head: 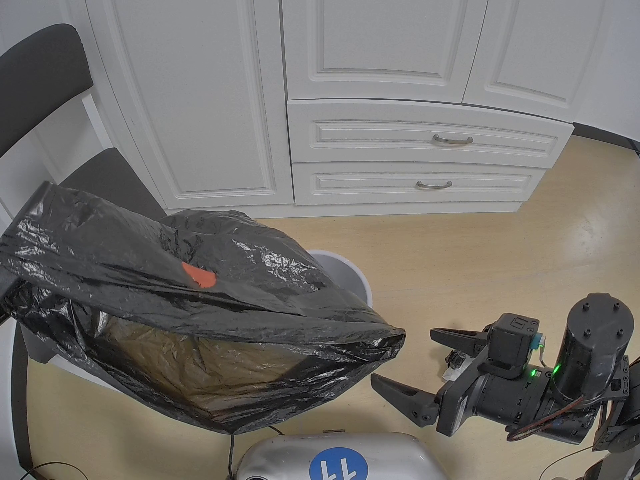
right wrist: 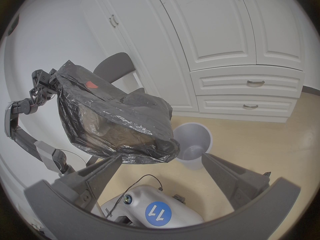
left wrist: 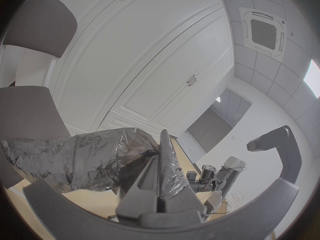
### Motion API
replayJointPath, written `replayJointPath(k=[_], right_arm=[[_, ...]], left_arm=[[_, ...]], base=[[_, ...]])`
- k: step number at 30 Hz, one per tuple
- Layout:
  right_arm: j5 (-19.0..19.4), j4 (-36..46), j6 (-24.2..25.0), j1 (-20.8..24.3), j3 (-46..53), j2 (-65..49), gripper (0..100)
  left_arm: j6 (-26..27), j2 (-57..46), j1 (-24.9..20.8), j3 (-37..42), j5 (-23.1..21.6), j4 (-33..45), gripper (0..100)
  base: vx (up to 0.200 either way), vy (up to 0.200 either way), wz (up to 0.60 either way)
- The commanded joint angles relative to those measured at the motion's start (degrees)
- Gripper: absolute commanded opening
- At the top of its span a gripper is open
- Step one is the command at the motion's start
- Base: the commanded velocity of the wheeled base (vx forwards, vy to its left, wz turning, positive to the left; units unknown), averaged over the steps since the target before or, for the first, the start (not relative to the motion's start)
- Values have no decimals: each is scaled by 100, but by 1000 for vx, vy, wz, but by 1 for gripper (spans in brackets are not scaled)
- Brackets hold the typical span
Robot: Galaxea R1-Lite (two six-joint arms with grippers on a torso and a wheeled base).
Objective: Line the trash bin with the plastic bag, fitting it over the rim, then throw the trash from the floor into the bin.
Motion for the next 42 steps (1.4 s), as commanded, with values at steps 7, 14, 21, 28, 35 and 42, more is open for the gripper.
replayJointPath(k=[7,14,21,28,35,42], right_arm=[[-32,-603,302,5,-108,869,100],[-67,-1649,548,-4,-126,1581,100],[-173,-2598,548,-66,-82,1924,100],[-226,-2615,513,-101,-100,1792,0],[-234,-2563,434,-338,-108,1432,0],[-226,-2027,-155,-901,-135,447,0]], left_arm=[[-12,-61,-8,-12,0,-3,0],[-38,-122,-87,-21,0,-64,0],[-65,-122,-96,-12,0,-117,0],[-56,-122,-96,14,0,-117,0],[-47,-61,-96,23,0,-108,0],[-82,89,-641,49,18,-47,0]], base=[[0,0,0],[0,0,0],[0,0,0],[0,0,0],[0,0,0],[0,0,0]])
